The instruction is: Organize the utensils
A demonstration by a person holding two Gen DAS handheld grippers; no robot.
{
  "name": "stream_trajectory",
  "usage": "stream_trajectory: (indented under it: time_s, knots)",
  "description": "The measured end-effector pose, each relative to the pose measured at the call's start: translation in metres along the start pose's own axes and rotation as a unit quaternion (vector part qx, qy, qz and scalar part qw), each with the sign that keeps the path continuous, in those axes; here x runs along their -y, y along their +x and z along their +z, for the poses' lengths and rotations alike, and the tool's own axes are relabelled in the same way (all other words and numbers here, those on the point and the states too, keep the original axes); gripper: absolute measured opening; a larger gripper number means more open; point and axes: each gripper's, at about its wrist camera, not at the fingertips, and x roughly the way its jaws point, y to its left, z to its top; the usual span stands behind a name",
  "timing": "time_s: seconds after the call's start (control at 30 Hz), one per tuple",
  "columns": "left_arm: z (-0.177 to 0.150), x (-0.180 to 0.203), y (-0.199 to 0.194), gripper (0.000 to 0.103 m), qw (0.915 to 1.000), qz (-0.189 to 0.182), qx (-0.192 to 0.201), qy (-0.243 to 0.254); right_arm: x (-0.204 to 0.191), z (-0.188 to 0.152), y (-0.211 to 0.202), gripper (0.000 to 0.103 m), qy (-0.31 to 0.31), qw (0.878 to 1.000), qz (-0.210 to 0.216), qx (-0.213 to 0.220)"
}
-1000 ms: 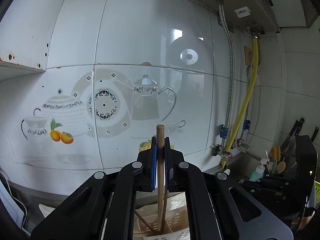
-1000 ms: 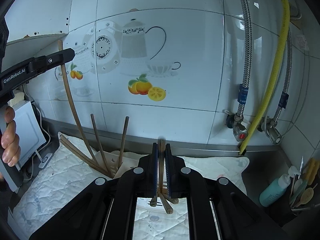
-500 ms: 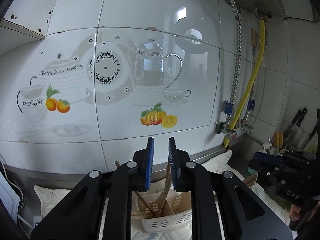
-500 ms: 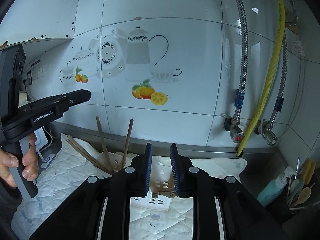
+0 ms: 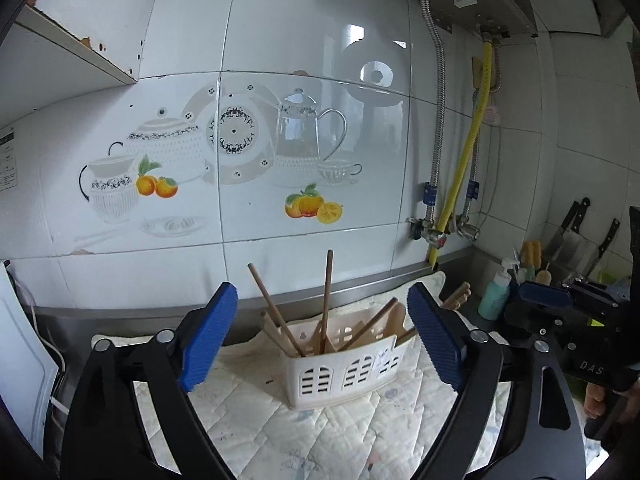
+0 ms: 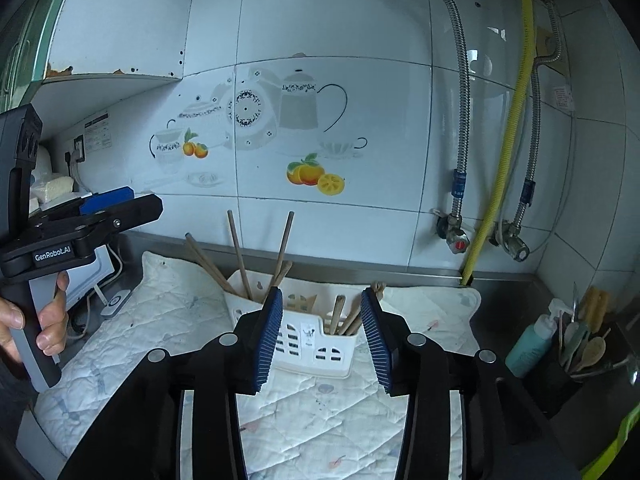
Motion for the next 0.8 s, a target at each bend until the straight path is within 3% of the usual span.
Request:
stream_trajectory:
  time_s: [0.1,0.4,0.47,0.8]
  knots:
    - [-0.019,0.001,-0.017,0.098,0.9999,0.005,-0.007,0.007,-0.012,-0.019,-0.012,0.047,-0.010,1.000,-0.011,-0.003]
    - [-0.084,-0.003,-0.044,0.098,0.9975,0.042,-0.055,0.013,-0.045,-0.074,-0.035,0.060,-0.009,1.000,-0.004,-0.022]
    - [-0.097,-0.006,-0.047,0.098,0.9966,0.046,-0.069,0.005,-0.049,-0.084,-0.039,0.067,-0.004,1.000,-0.002,-0.026]
    - [-0.144,-0.006,-0.065,0.098,0.9936,0.068,-0.091,-0.009,-0.051,-0.130,-0.043,0.075,0.035,0.997,-0.001,-0.064]
